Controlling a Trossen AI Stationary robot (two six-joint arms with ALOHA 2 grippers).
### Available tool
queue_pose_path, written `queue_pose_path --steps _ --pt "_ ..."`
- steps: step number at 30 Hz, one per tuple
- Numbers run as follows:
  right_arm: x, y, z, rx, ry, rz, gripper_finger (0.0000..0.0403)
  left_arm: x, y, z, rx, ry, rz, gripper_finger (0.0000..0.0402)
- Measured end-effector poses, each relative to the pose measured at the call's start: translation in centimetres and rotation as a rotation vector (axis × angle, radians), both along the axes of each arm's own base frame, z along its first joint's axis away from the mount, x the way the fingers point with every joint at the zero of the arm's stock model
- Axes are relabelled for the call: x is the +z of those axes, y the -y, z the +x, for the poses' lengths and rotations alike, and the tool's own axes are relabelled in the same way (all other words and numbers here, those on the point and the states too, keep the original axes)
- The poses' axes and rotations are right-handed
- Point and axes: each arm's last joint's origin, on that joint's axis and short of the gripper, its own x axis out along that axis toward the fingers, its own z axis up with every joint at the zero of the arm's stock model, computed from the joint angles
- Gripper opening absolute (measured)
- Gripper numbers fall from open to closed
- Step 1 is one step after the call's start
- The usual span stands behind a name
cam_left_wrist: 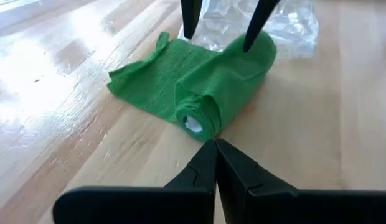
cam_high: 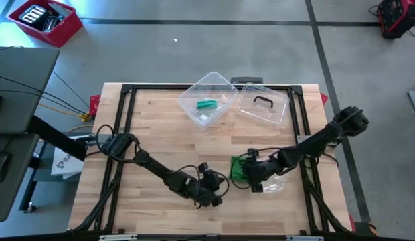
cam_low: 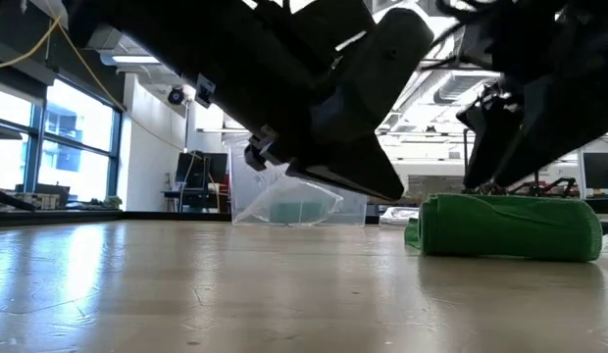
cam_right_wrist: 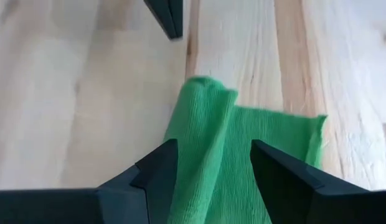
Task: Roll bandage
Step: Roll the green bandage
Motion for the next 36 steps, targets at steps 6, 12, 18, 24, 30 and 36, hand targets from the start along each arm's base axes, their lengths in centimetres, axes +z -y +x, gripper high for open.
queue_pose_path --steps 6,12,18,24,30,36 --pt "1.0 0.1 -0.5 0.023 0.005 0.030 0.0195 0.3 -0.5 0.6 -0.014 0.035 -0.082 0.0011" --pt "0.8 0.4 -1.1 0.004 -0.054 0.028 0.0195 0.5 -2.2 1.8 -0.076 0.101 -0.217 0.0078" --pt "0.6 0.2 -2.0 0.024 -0.163 0.103 0.0195 -0.2 -3.9 1.9 -0.006 0.128 -0.356 0.0169" --pt "1.1 -0.5 -4.1 -0.060 -0.258 0.149 0.0195 -0.5 -3.9 1.7 -0.010 0.117 -0.387 0.0220" --pt "-0.8 -2.1 -6.2 -0.081 -0.284 0.010 0.0195 -0.7 -3.9 1.7 -0.013 0.117 -0.379 0.0225" --pt "-1.5 -3.5 -6.7 -0.143 -0.086 -0.140 0.0194 -2.1 -4.0 1.8 0.000 0.090 -0.374 0.0225"
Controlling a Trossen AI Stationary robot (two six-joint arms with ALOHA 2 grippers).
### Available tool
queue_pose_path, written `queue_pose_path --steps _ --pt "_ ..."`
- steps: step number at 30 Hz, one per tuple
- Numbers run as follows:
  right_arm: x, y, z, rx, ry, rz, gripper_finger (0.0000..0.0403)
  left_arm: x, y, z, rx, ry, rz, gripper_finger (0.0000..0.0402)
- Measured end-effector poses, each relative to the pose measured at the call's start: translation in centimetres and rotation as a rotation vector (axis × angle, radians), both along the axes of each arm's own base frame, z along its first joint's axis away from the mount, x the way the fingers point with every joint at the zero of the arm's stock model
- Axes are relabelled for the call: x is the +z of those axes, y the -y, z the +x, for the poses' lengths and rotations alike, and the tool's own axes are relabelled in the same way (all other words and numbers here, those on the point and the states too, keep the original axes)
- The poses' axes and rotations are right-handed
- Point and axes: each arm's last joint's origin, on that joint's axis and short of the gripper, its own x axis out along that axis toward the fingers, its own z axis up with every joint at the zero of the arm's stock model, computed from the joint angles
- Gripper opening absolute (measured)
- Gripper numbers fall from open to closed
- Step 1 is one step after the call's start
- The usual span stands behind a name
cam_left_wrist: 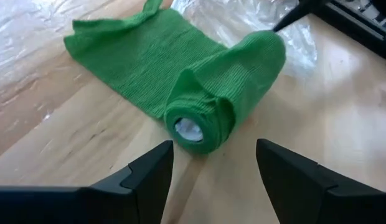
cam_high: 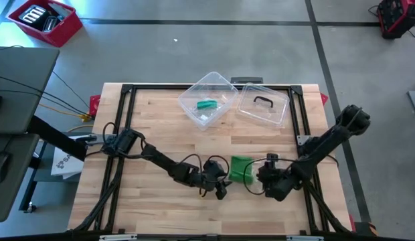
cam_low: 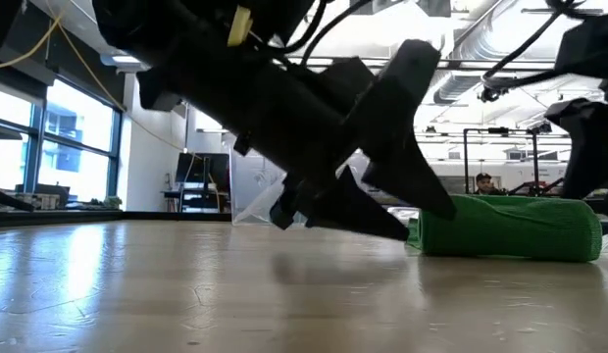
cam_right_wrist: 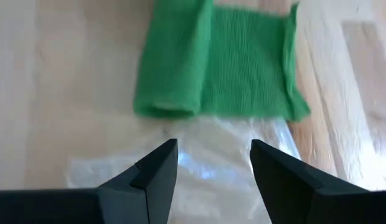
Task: Roll bandage
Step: Roll the green bandage
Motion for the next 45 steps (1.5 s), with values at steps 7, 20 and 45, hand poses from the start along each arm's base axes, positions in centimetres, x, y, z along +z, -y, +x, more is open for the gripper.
queue_pose_path --steps 7,20,45 --pt "-1.1 -0.6 0.9 0.054 0.043 -0.075 0.0194 -0.1 -0.3 0.2 0.013 0.004 -0.007 0.0225" --pt "-3.9 -1.2 3.7 0.051 0.143 -0.140 0.0194 -0.3 -0.9 0.3 0.022 -0.009 -0.017 0.0225" --pt "1.2 -0.9 2.6 0.070 0.328 -0.170 0.0006 4.7 4.8 -3.7 -0.096 -0.039 0.164 0.0146"
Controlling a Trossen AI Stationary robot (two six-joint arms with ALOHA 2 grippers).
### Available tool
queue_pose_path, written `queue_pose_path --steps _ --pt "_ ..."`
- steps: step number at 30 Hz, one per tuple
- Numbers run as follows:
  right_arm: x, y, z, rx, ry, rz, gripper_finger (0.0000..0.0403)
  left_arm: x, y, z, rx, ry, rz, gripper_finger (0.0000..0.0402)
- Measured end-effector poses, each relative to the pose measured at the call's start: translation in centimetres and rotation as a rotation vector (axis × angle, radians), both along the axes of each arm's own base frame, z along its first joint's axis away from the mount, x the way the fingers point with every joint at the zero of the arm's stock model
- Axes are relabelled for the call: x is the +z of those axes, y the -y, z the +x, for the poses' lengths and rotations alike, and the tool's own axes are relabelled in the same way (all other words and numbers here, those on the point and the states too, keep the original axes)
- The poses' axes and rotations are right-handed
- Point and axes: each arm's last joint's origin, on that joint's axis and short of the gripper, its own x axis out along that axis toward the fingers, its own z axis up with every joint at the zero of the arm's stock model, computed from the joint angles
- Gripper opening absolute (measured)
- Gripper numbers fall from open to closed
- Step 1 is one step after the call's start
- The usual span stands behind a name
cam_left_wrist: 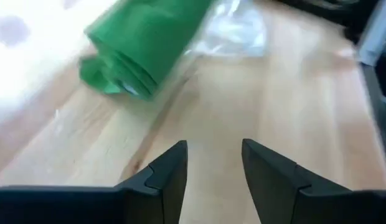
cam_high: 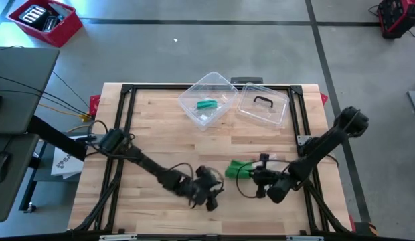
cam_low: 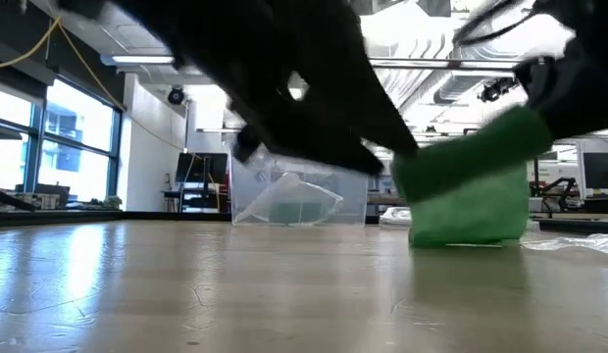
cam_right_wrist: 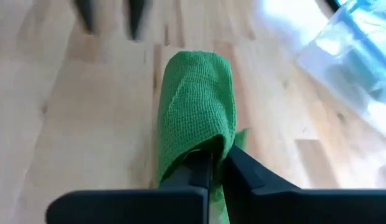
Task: Roll bandage
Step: Roll the green bandage
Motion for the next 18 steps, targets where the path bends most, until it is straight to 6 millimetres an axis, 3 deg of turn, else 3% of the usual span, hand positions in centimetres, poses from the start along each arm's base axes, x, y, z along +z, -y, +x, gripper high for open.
queue_pose_path --steps 9,18 --pt "7.3 1.2 -1.8 0.216 0.197 0.191 0.0005 4.3 3.6 -2.8 0.054 0.170 0.425 0.0134" --pt "10.8 1.8 -2.5 0.466 0.332 0.295 0.0006 7.5 4.8 -1.9 -0.054 0.343 0.580 0.0157"
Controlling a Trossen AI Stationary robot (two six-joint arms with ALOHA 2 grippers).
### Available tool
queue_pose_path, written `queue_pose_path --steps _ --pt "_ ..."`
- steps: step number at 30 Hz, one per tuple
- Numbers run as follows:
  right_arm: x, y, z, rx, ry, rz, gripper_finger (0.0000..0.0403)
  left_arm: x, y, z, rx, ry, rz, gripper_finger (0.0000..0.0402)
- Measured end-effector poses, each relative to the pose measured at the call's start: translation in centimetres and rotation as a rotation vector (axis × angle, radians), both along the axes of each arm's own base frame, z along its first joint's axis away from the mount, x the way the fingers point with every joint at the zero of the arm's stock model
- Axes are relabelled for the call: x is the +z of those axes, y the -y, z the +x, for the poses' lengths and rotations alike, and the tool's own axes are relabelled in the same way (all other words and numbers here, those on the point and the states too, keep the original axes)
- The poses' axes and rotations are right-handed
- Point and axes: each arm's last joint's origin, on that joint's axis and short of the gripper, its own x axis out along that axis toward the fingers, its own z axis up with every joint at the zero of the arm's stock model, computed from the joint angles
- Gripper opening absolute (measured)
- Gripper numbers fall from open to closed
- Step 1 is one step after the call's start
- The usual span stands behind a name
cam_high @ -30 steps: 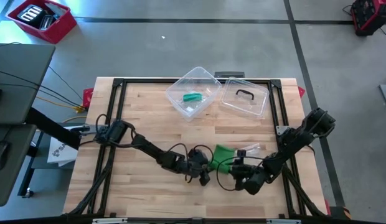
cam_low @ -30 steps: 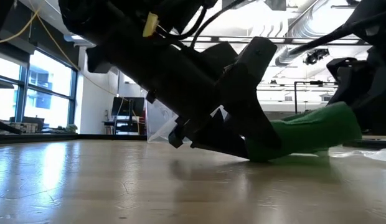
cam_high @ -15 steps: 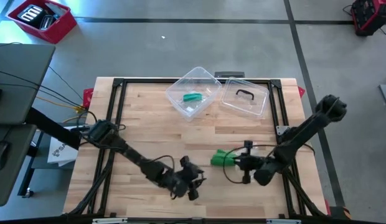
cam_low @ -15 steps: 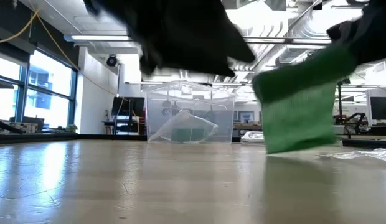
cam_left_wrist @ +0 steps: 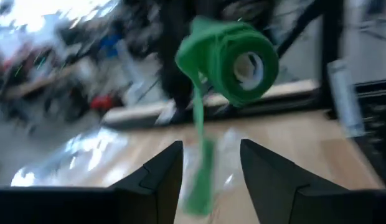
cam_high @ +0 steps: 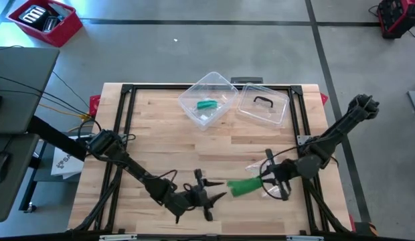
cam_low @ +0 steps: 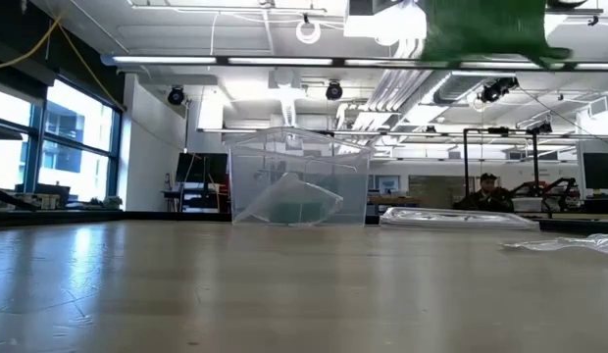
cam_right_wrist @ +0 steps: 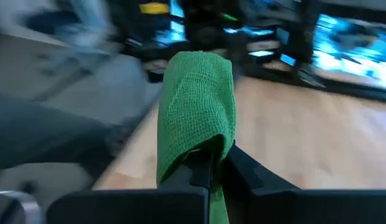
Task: Roll bandage
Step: Roll the green bandage
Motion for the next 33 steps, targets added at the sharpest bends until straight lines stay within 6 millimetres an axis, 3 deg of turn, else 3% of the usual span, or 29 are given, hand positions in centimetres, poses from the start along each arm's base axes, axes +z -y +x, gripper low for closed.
queue_pose_path --steps 5,10,18,25,33 --pt "1.1 0.5 0.0 0.222 0.038 0.065 0.0006 2.9 2.2 0.2 -0.217 0.019 0.212 0.0150" --pt "1.9 1.6 0.5 0.246 0.081 0.118 0.0007 4.4 4.5 0.5 -0.278 0.046 0.391 0.0132" --pt "2.0 2.6 1.1 0.267 0.073 0.154 0.0007 4.2 5.8 2.8 -0.063 -0.025 0.572 0.0135" --pt "2.0 2.9 1.3 0.259 0.073 0.154 0.0007 4.9 6.1 3.5 0.024 -0.018 0.514 0.0157" --pt "2.0 3.1 1.4 0.193 0.076 0.139 0.0007 4.7 5.0 4.3 0.068 0.010 0.359 0.0158"
